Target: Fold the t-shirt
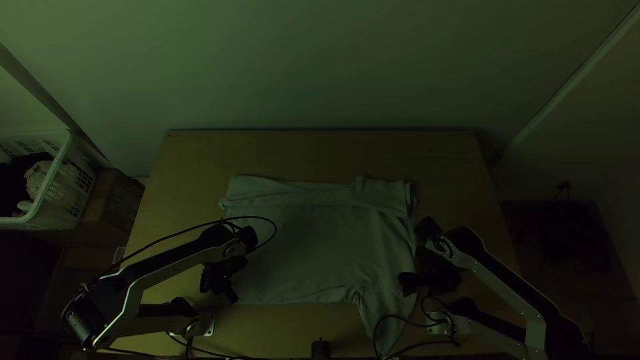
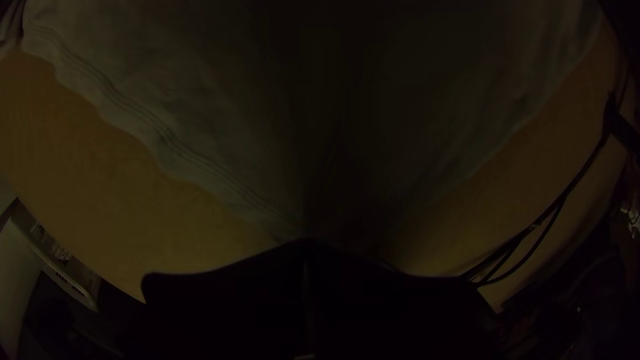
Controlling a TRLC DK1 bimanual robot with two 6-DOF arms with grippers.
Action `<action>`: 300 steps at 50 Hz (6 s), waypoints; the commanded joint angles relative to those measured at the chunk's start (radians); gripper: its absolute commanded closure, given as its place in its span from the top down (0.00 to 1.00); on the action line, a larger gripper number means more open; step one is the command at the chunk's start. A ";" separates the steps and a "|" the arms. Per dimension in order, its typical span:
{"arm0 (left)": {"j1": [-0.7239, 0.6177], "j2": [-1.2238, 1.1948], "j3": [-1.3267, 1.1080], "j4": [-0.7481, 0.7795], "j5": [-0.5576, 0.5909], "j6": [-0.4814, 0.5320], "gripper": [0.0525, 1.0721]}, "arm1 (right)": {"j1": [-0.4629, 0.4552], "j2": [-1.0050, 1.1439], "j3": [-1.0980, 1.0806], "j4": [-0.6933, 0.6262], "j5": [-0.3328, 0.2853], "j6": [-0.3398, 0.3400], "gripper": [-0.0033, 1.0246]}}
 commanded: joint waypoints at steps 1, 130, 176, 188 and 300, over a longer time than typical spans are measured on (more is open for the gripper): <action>0.031 -0.018 -0.006 -0.024 0.002 -0.003 0.03 | 0.016 0.014 -0.027 -0.003 -0.014 -0.003 0.90; 0.336 0.014 0.157 0.090 0.042 0.075 0.03 | -0.180 0.072 0.188 -0.023 0.001 -0.206 0.03; 0.489 0.174 0.545 0.130 0.088 0.070 0.03 | -0.328 0.325 0.504 0.038 0.058 -0.237 0.03; 0.500 0.250 0.661 0.137 0.088 0.069 0.03 | -0.335 0.412 0.592 0.070 0.058 -0.232 0.03; 0.874 0.424 0.543 0.473 0.763 0.006 0.96 | -0.529 0.280 0.865 0.475 -0.010 -0.071 0.96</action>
